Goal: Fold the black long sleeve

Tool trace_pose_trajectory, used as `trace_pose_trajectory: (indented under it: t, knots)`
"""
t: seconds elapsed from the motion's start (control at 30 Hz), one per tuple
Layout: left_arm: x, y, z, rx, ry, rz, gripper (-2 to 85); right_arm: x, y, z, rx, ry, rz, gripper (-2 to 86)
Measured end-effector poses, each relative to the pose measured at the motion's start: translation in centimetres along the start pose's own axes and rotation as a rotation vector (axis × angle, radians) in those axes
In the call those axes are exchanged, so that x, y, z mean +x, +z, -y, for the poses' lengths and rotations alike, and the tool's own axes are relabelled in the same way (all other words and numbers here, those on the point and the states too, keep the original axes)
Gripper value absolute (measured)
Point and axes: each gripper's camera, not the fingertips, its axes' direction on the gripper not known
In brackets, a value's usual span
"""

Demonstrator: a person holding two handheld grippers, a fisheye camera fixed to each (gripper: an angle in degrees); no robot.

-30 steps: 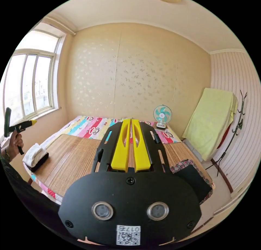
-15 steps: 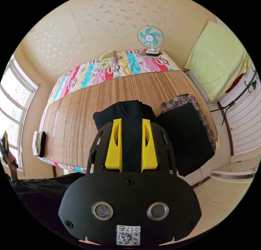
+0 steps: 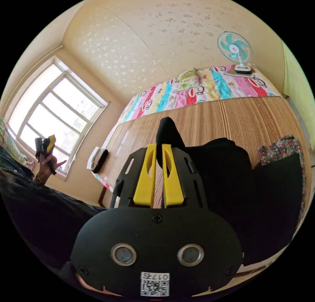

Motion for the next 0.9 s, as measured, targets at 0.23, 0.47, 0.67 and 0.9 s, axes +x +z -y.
trace_pose_trajectory:
  t: [0.23,0.47,0.67,0.9]
  knots:
    - [-4.2,1.2,1.5,0.002,-0.137,-0.104,-1.0,-5.4,10.4,-6.5,-0.431,0.043,0.074,4.2]
    - [-6.5,0.7,2.7,-0.001,-0.167,-0.114,-1.0,-6.2,9.2,6.8,-0.229,-0.04,-0.088,10.5]
    - [-6.6,0.7,2.2,-0.032,-0.169,-0.1,-1.0,-1.2,22.1,16.8,-0.579,-0.102,-0.381,12.8]
    - [-8.4,-0.4,-1.5,-0.028,-0.271,-0.038,-1.0,1.7,38.9,17.0,-1.014,-0.103,-0.357,13.5]
